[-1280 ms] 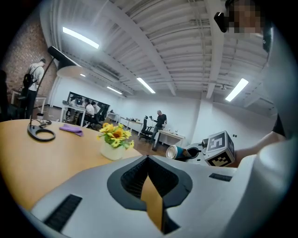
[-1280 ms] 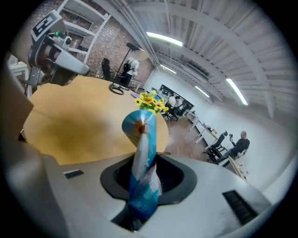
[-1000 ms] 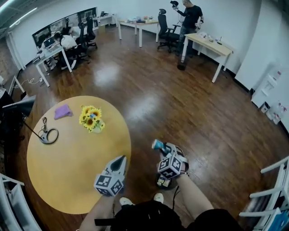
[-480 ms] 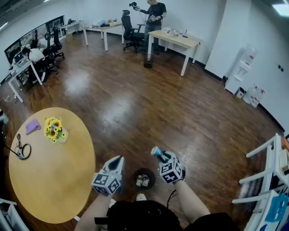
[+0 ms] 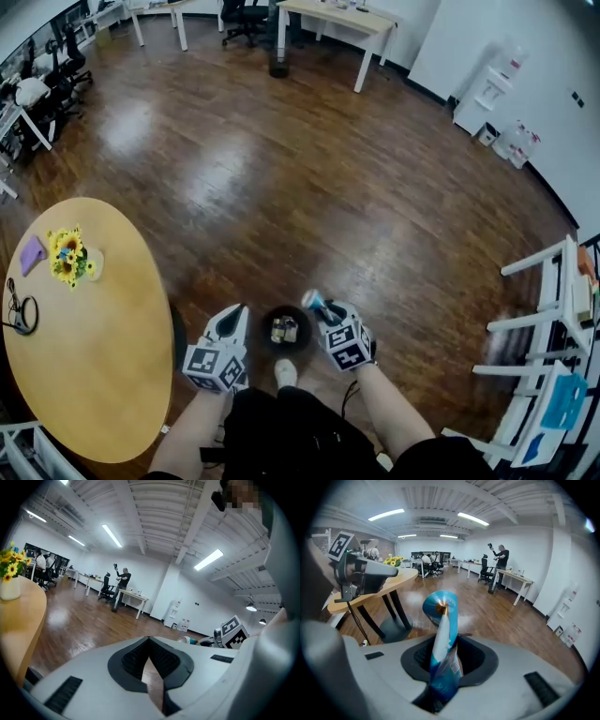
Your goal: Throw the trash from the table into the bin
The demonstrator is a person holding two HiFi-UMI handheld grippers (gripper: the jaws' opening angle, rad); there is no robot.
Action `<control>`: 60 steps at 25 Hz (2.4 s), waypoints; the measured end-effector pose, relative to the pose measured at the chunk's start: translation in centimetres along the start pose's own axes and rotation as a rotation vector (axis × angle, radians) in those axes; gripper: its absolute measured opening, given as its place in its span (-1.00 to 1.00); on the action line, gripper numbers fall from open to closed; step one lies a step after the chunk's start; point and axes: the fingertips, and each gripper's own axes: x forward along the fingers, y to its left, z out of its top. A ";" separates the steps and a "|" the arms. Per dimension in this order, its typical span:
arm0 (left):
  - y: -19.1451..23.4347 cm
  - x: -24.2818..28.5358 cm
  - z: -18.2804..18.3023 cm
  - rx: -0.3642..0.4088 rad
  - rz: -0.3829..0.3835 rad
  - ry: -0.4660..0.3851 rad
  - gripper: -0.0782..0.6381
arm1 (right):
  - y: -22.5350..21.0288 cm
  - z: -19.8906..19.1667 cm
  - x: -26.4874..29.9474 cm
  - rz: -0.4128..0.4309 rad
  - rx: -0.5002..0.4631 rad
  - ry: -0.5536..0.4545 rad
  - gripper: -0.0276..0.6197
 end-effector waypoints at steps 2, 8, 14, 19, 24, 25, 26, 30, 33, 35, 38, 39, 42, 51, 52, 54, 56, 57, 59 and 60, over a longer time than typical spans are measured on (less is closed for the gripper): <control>0.9 0.5 -1.3 -0.017 0.009 0.041 -0.78 | 1.3 -1.0 1.3 0.028 -0.005 0.036 -0.62; 4.5 -0.7 -5.5 -0.063 0.038 0.165 -0.78 | 6.1 -4.5 4.9 0.101 0.056 0.130 -0.62; 5.5 -0.3 -10.0 -0.101 0.033 0.251 -0.78 | 8.1 -8.0 8.1 0.137 -0.045 0.234 -0.62; 5.6 0.6 -13.3 -0.091 0.008 0.311 -0.78 | 9.2 -9.8 10.6 0.153 -0.048 0.277 -0.61; 6.5 0.8 -14.3 -0.109 0.025 0.322 -0.78 | 10.5 -12.0 11.7 0.185 -0.048 0.298 -0.61; 6.7 0.7 -14.4 -0.113 0.026 0.323 -0.78 | 10.6 -12.1 11.9 0.188 -0.042 0.295 -0.61; 6.9 0.6 -14.5 -0.117 0.027 0.322 -0.78 | 10.8 -12.3 12.1 0.193 -0.031 0.293 -0.61; 7.1 0.2 -14.9 -0.133 0.040 0.324 -0.78 | 11.6 -13.3 12.6 0.229 -0.005 0.299 -0.53; 6.7 -0.2 -15.4 -0.141 0.045 0.330 -0.78 | 11.3 -13.3 12.6 0.230 -0.008 0.293 -0.20; 6.4 -0.5 -15.7 -0.148 0.048 0.332 -0.78 | 10.9 -13.2 12.4 0.224 -0.004 0.284 -0.20; 6.3 -0.9 -16.1 -0.153 0.054 0.338 -0.78 | 11.0 -14.1 12.4 0.232 0.012 0.295 -0.20; 6.3 -1.0 -16.1 -0.153 0.056 0.337 -0.78 | 11.0 -14.2 12.3 0.234 0.009 0.298 -0.20; 6.0 -1.1 -15.6 -0.149 0.061 0.328 -0.78 | 10.7 -14.3 11.6 0.238 0.002 0.297 -0.20; 4.0 -1.0 -9.6 -0.109 0.066 0.222 -0.78 | 7.7 -8.1 7.1 0.182 0.027 0.141 -0.20; 3.7 -1.1 -8.6 -0.102 0.065 0.204 -0.78 | 7.1 -7.0 6.3 0.168 0.036 0.112 -0.21; 3.1 -1.3 -6.6 -0.084 0.061 0.168 -0.78 | 5.9 -4.7 4.6 0.140 0.055 0.054 -0.22; 2.3 -1.7 -4.6 -0.065 0.059 0.129 -0.78 | 4.9 -2.5 2.7 0.124 0.070 -0.005 -0.22; 1.8 -2.0 -3.5 -0.054 0.059 0.109 -0.78 | 4.5 -1.4 1.8 0.120 0.072 -0.035 -0.22; 1.2 -2.6 -1.3 -0.026 0.065 0.062 -0.78 | 4.0 1.2 0.1 0.115 0.063 -0.104 -0.22; 1.2 -2.9 -0.1 -0.009 0.073 0.033 -0.78 | 3.8 2.8 -0.5 0.114 0.054 -0.145 -0.22</control>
